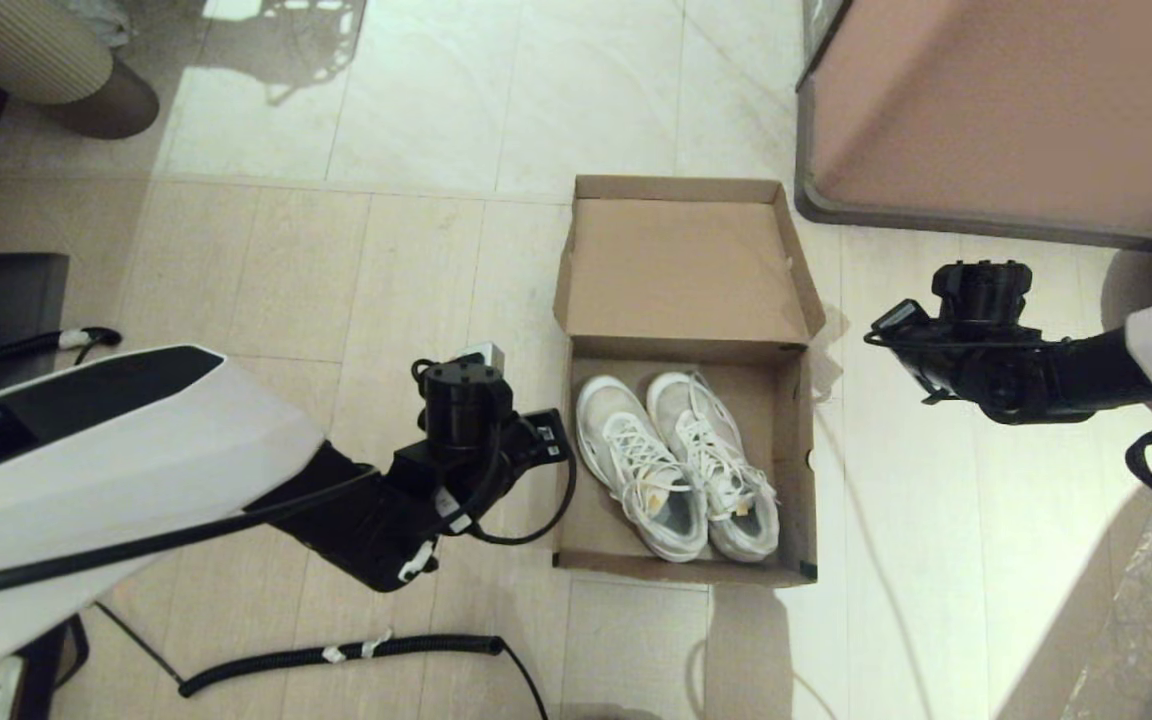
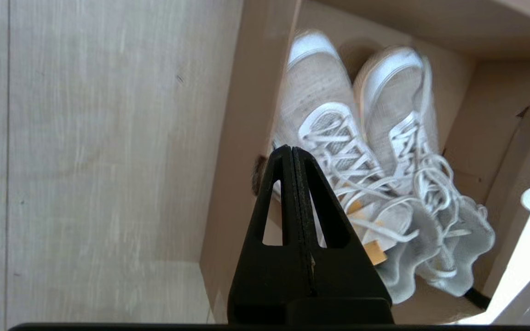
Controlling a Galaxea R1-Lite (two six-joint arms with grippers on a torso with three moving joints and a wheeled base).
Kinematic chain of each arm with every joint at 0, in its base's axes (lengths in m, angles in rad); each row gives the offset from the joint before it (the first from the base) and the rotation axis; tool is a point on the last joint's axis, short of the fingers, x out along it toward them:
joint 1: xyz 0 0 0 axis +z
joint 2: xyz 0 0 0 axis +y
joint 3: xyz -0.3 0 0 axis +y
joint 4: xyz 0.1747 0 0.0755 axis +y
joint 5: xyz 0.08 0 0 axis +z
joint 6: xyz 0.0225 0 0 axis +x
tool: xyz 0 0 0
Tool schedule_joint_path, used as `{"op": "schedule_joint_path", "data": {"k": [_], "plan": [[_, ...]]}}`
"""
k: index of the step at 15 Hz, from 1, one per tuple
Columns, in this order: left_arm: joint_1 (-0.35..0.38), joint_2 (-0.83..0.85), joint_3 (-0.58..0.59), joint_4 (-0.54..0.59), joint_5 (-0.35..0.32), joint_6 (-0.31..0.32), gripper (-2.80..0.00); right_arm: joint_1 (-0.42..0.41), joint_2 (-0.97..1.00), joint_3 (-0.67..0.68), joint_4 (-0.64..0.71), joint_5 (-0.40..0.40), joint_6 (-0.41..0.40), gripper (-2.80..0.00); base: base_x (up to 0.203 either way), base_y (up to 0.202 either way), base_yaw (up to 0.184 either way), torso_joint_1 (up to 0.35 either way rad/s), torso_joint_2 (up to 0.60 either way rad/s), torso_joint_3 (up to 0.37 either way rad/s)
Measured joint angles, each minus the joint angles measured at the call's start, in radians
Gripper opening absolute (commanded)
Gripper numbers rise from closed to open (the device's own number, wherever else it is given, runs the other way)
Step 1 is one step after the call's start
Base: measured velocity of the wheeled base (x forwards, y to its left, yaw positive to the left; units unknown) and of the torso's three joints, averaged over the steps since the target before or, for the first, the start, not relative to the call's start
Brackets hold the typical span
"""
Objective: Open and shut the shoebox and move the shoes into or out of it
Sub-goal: Close the shoe box
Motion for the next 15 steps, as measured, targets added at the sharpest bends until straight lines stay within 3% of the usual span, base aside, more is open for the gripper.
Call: {"op": "schedule_joint_path", "data": {"k": [3,6,11,15], "plan": [[-0.005,0.001,0.006,0.0,-0.002,-0.003,-2.8,0.0,0.1,-0.121,0.001,0.012,0.034,-2.8,0.0,0.0,0.0,0.0,0.0,0.0],[-0.011,0.002,0.011,-0.005,-0.002,-0.003,-2.8,-0.001,0.159,-0.194,0.0,0.084,0.052,-2.8,0.0,0.0,0.0,0.0,0.0,0.0],[-0.012,0.001,0.014,-0.006,0.0,-0.017,-2.8,-0.036,0.183,-0.334,0.031,0.211,0.22,-2.8,0.0,0.0,0.0,0.0,0.0,0.0],[-0.012,0.001,0.016,-0.006,0.001,-0.019,-2.8,-0.062,0.156,-0.358,0.127,0.407,0.239,-2.8,0.0,0.0,0.0,0.0,0.0,0.0]]}}
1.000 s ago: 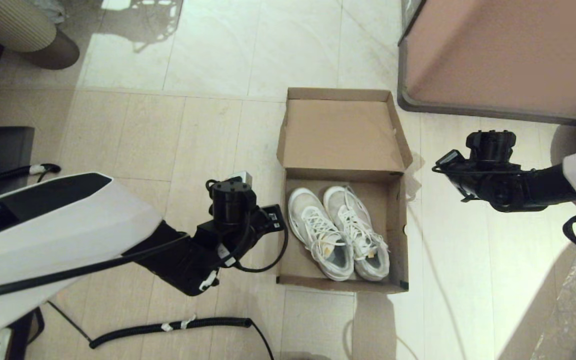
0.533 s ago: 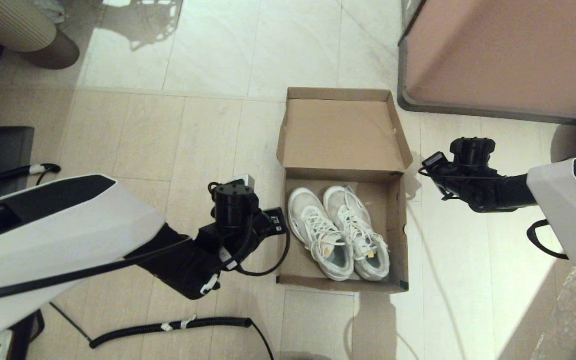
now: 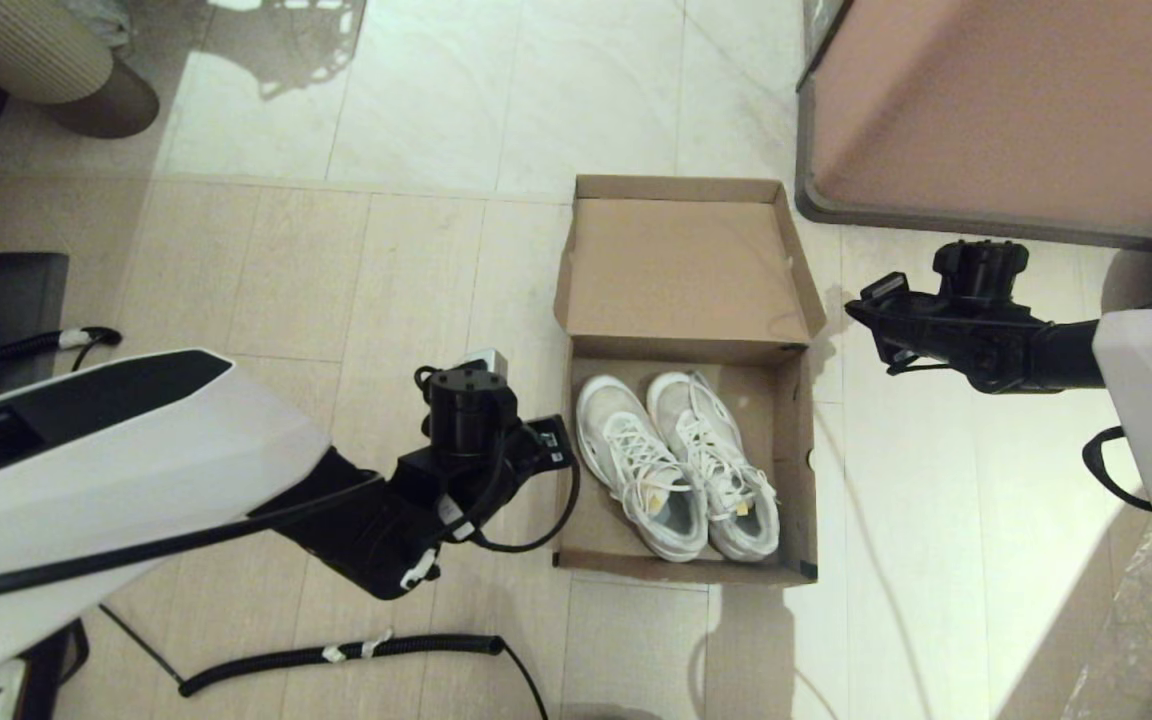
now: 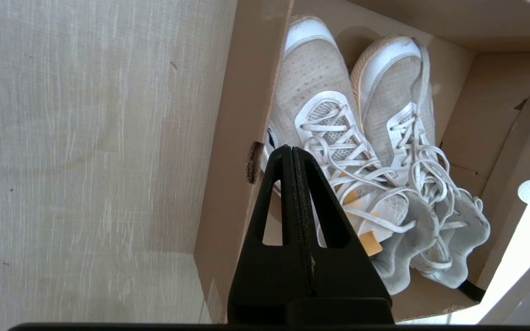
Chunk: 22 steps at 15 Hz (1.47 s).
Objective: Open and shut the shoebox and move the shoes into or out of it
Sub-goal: Close the shoe box
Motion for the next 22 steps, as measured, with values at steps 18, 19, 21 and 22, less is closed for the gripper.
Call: {"op": "schedule_joint_path", "data": {"k": [18,19,21,22], "plan": [[0.003,-0.102,0.131,-0.002,0.005,-0.005,-2.8,0.04,0.132,-0.031,-0.195,0.242,0.263,-2.8,0.0,0.0,0.0,0.0,0.0,0.0],[0.006,-0.107,0.133,-0.002,0.005,-0.005,-2.8,0.04,0.135,-0.031,-0.205,0.246,0.303,-2.8,0.0,0.0,0.0,0.0,0.0,0.0],[0.009,-0.113,0.137,-0.002,0.005,-0.005,-2.8,0.044,0.142,-0.033,-0.245,0.258,0.393,-2.8,0.0,0.0,0.0,0.0,0.0,0.0],[0.009,-0.115,0.138,-0.002,0.005,-0.005,-2.8,0.044,0.146,-0.032,-0.266,0.27,0.442,-2.8,0.0,0.0,0.0,0.0,0.0,0.0]]}}
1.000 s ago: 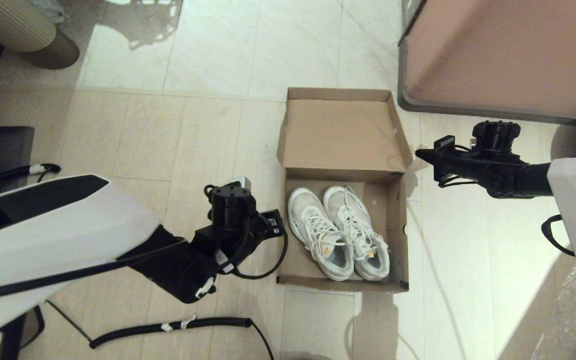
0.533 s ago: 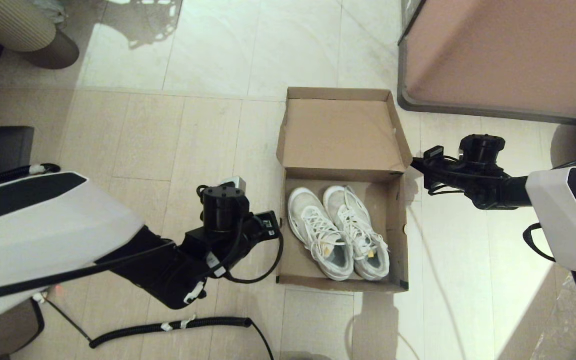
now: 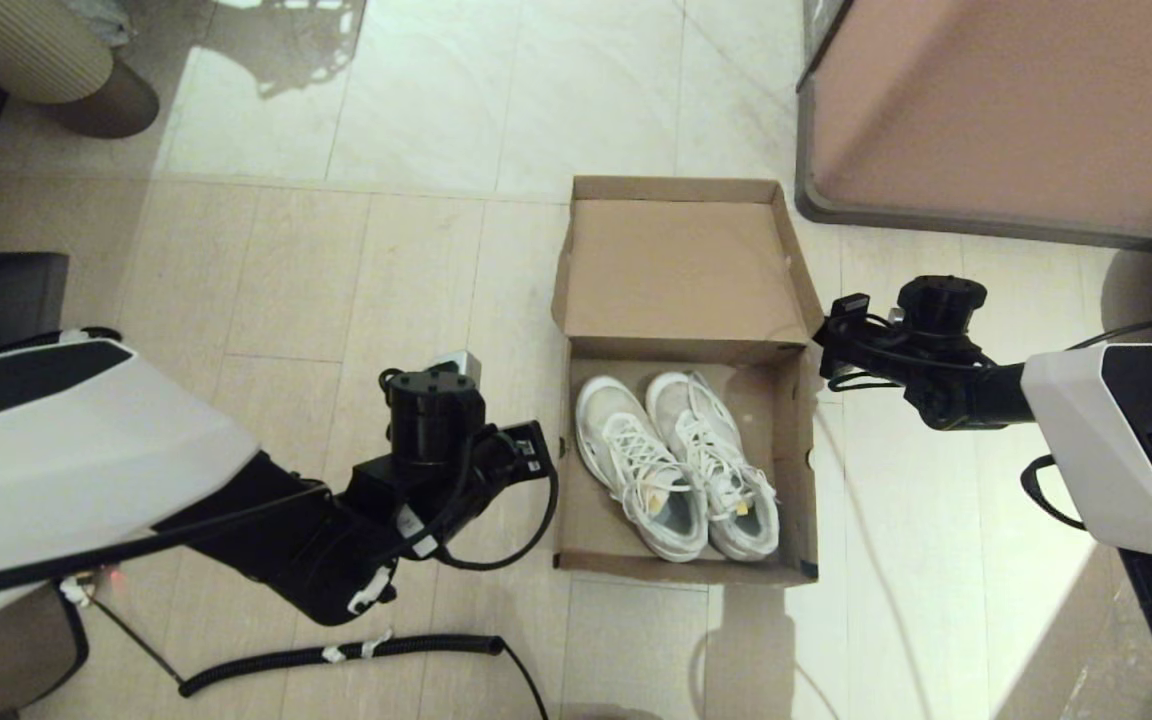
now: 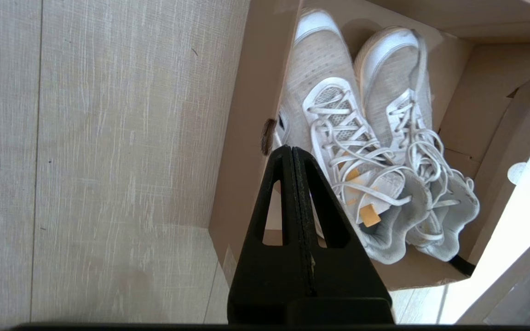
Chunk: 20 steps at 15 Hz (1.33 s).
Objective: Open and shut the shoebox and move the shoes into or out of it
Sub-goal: Close the shoe box
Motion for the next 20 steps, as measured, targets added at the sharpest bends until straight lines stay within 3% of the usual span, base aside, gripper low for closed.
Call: {"op": "schedule_joint_path", "data": {"k": [2,5,8,14,17,20], "plan": [[0.001,-0.004,0.001,0.0,0.0,0.001,-2.8,-0.006,0.007,0.001,-0.064,0.049,0.12,-2.8,0.0,0.0,0.0,0.0,0.0,0.0],[0.002,-0.01,0.006,0.0,0.0,0.0,-2.8,-0.02,0.033,-0.002,-0.217,0.184,0.278,-2.8,0.0,0.0,0.0,0.0,0.0,0.0],[0.002,-0.013,0.012,0.0,0.0,0.0,-2.8,-0.024,0.054,-0.002,-0.256,0.248,0.312,-2.8,0.0,0.0,0.0,0.0,0.0,0.0],[0.0,-0.018,0.022,0.0,0.0,0.0,-2.8,-0.02,0.082,-0.011,-0.265,0.279,0.282,-2.8,0.0,0.0,0.0,0.0,0.0,0.0],[0.0,-0.023,0.025,0.0,0.0,0.001,-2.8,-0.014,0.085,-0.011,-0.196,0.291,0.195,-2.8,0.0,0.0,0.0,0.0,0.0,0.0],[0.002,-0.028,0.035,0.0,0.0,0.001,-2.8,-0.003,0.076,-0.004,-0.094,0.325,0.06,-2.8,0.0,0.0,0.0,0.0,0.0,0.0]]}}
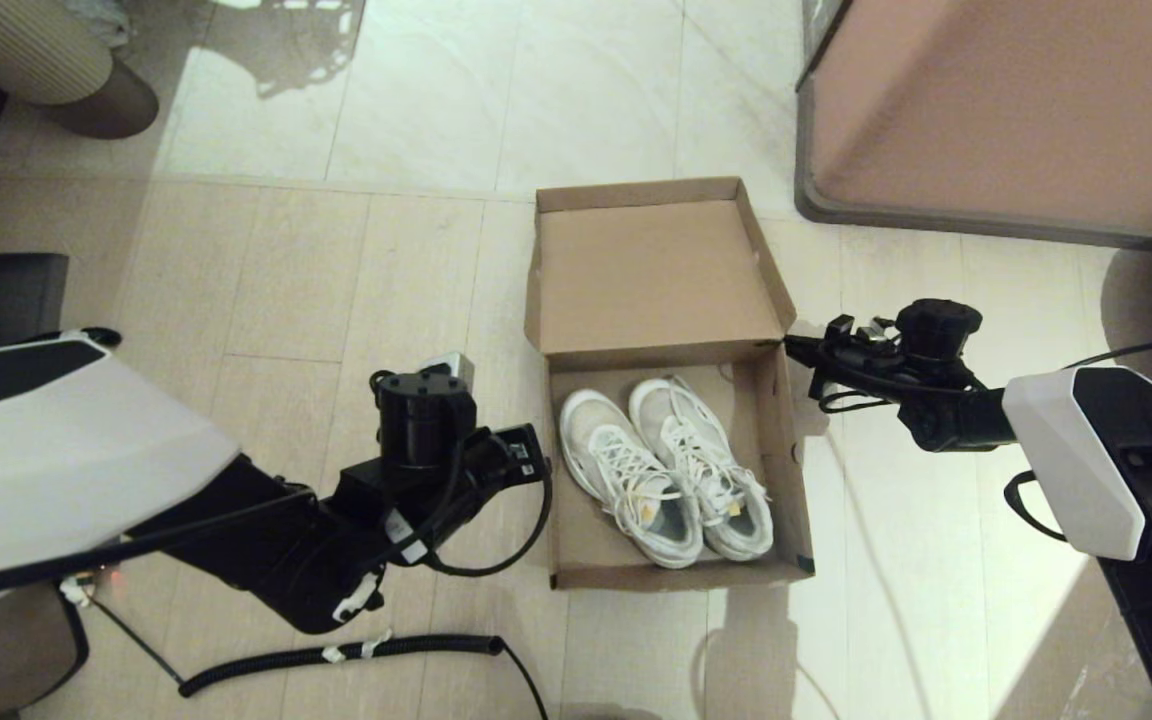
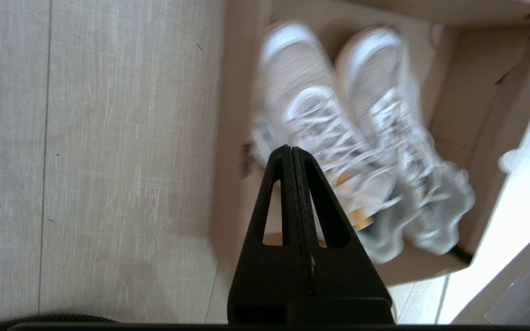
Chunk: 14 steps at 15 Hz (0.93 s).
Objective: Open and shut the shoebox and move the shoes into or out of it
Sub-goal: Close the shoe box
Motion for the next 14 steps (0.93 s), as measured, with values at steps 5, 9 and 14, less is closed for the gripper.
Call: {"op": "schedule_joint_path", "data": {"k": [5,9,14], "plan": [[0.001,-0.006,0.002,0.0,-0.001,0.001,-2.8,0.004,-0.035,0.041,0.055,0.047,-0.066,-2.8,0.0,0.0,0.0,0.0,0.0,0.0],[0.003,-0.009,0.002,0.0,-0.001,0.001,-2.8,0.016,-0.101,0.22,0.081,0.057,-0.191,-2.8,0.0,0.0,0.0,0.0,0.0,0.0],[0.005,-0.025,0.023,0.0,-0.001,0.001,-2.8,0.023,-0.093,0.131,0.107,-0.087,-0.293,-2.8,0.0,0.0,0.0,0.0,0.0,0.0]]}}
